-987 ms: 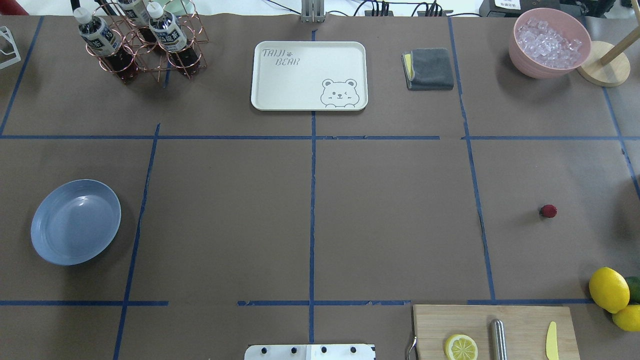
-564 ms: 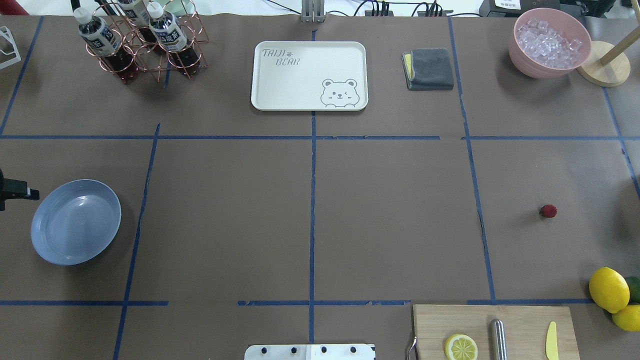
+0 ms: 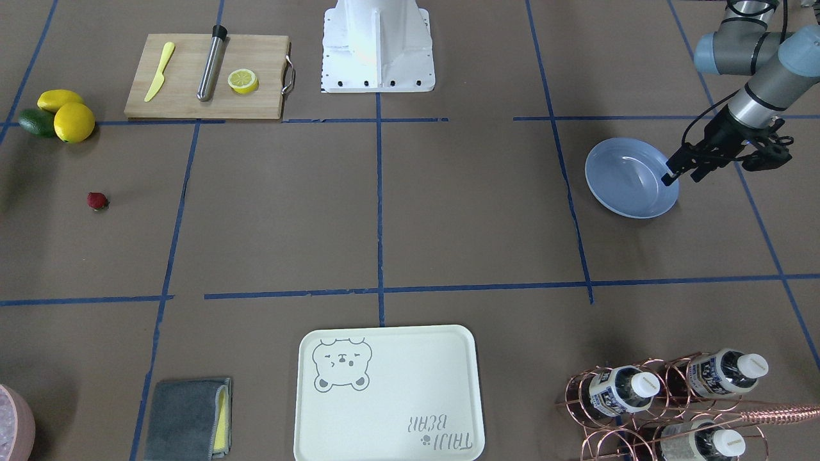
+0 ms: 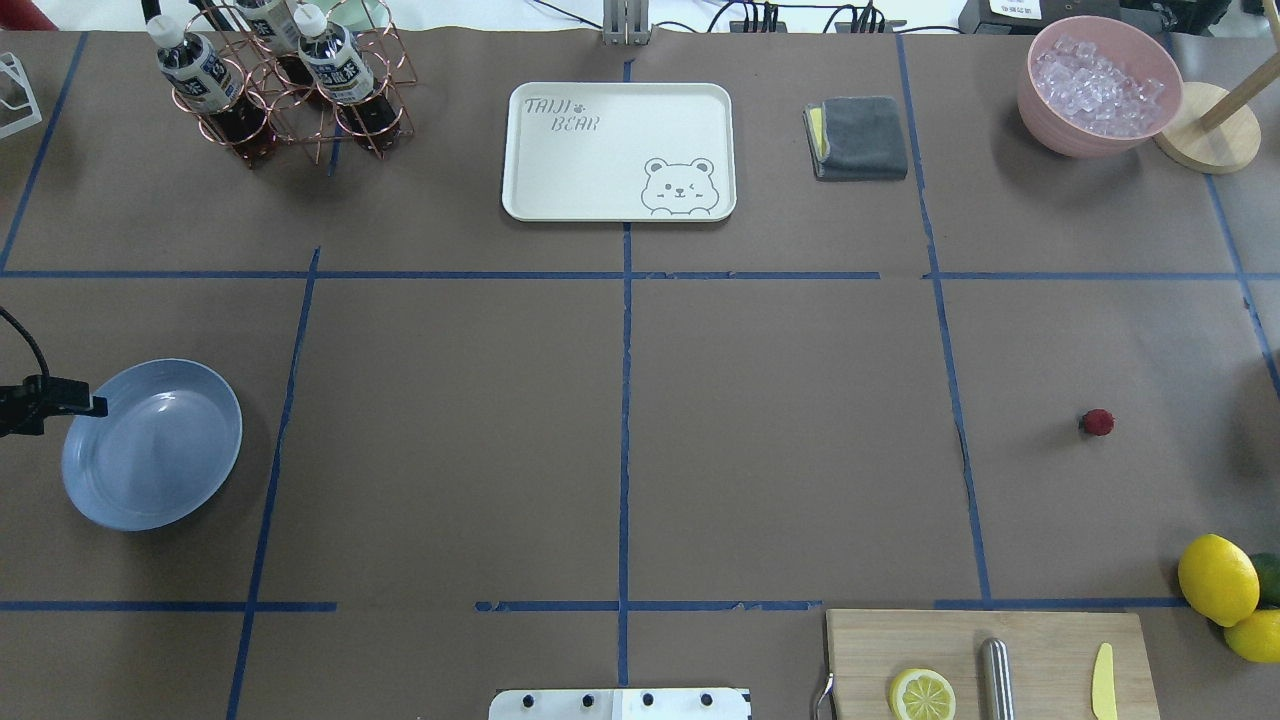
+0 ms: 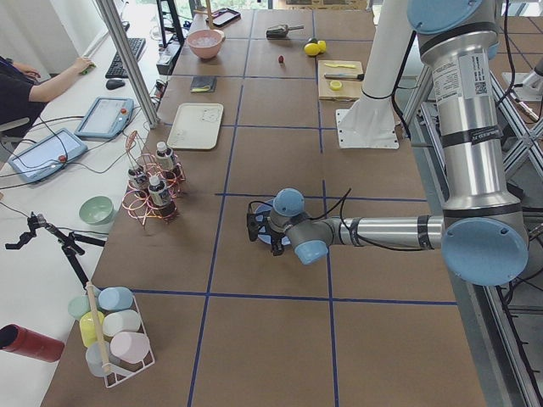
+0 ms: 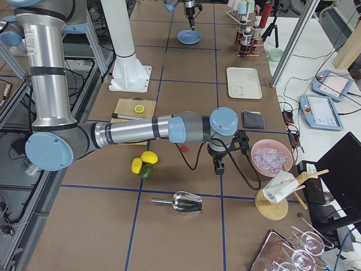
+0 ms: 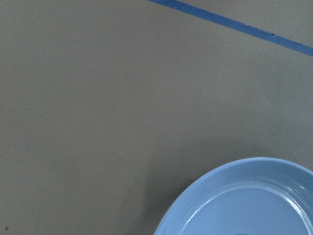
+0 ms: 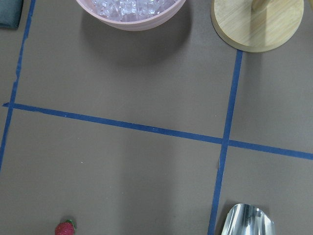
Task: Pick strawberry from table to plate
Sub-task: 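Lower the left gripper and grasp the light blue plate's rim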
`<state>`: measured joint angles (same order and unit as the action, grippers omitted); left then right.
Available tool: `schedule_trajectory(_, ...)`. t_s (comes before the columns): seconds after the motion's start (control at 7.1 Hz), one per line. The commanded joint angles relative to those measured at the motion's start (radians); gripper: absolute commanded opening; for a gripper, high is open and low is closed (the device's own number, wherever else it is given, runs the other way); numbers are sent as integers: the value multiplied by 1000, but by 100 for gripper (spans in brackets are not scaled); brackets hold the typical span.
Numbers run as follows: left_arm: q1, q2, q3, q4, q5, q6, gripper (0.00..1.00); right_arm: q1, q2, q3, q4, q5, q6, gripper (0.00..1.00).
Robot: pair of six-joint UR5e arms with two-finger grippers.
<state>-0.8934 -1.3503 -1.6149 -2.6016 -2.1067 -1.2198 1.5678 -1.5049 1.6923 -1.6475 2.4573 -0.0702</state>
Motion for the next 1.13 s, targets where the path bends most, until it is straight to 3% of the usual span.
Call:
schedule_trajectory(0.0,24,-1,6,0,16,0,76,0,0,6,0,0,1,100)
schedule_trajectory(0.28,25,-1,7,0,17,2,30,0,0,9,-2,2,1,100)
schedule_trajectory(0.42,25,-1,7,0,25,2,23,0,0,9,-2,2,1,100)
schedule_trajectory(0.85,27,-1,7,0,31,5,29,0,2,7,-2,2,1,100)
schedule_trajectory(0.99,28,-1,7,0,31,5,50,0,2,7,-2,2,1,100)
